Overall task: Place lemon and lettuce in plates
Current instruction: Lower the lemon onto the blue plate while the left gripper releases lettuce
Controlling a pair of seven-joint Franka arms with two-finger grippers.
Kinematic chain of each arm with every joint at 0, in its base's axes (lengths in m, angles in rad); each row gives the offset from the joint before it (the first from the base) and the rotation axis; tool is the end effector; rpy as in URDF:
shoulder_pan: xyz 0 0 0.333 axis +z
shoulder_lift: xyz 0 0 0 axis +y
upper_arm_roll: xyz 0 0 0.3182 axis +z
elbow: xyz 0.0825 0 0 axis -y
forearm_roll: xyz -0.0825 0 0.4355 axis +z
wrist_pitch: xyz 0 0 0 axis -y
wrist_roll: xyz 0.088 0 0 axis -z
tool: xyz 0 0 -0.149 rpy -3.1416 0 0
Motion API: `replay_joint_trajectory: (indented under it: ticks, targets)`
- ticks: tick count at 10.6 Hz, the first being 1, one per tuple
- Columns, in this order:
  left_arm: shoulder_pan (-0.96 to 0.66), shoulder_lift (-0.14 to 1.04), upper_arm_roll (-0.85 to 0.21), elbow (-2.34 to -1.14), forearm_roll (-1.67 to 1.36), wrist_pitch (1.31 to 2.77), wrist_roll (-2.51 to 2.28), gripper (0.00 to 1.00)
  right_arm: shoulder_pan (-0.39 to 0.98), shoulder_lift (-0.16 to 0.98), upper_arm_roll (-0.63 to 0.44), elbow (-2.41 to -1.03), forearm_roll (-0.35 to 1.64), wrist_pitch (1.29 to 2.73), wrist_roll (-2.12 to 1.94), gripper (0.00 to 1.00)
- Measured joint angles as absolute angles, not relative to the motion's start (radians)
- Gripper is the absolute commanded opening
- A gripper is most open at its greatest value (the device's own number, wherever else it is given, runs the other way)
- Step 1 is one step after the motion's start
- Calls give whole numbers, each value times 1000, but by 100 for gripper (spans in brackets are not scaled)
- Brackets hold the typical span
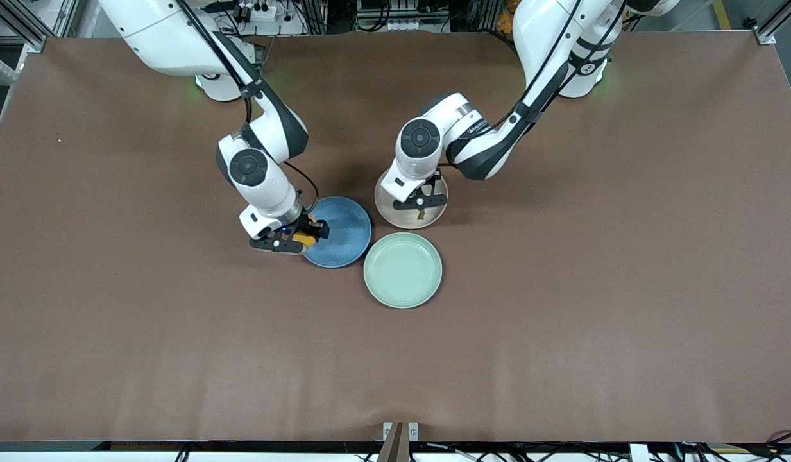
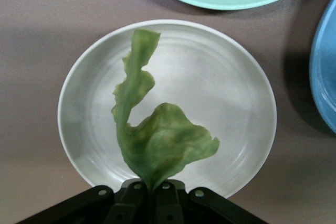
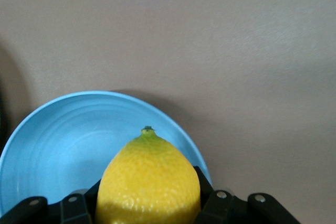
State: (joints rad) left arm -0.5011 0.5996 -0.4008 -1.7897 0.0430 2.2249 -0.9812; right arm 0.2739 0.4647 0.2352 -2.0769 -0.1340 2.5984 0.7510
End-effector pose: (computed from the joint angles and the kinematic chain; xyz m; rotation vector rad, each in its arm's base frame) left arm 0.4243 -0.5267 0.1555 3.0986 0.1570 -0.3501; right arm 0.5467 0.3117 0.1319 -3.0633 0.2416 -0.0642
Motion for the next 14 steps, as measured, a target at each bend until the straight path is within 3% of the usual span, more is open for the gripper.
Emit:
replay_joint_trajectory:
  ticks: [3, 4, 5, 9, 10, 11, 12, 14]
  targets:
    - [-516, 634, -399, -1789, 77, 2251, -981, 0, 286, 496, 257, -2052, -156, 2598, 796, 30]
    - [-522, 646, -398, -1789, 85, 2255, -981, 62, 287, 501, 264, -2051, -163, 2598, 809, 43]
    - [-525, 654, -398, -1788, 88, 2257, -981, 100, 288, 506, 267, -2050, -181, 2598, 834, 49]
    - [-525, 659, -397, -1779, 94, 2257, -981, 100, 289, 545, 273, -2034, -277, 2598, 946, 55]
    - [-525, 657, -396, -1775, 95, 2257, -981, 100, 289, 552, 276, -2031, -283, 2598, 957, 65]
    - [-521, 654, -393, -1767, 95, 2257, -981, 100, 289, 556, 278, -2027, -284, 2598, 960, 88]
    - [-514, 650, -390, -1757, 95, 2257, -981, 100, 290, 557, 279, -2026, -285, 2598, 968, 100]
    - [-479, 634, -386, -1738, 96, 2257, -981, 100, 290, 557, 281, -2021, -301, 2598, 996, 100]
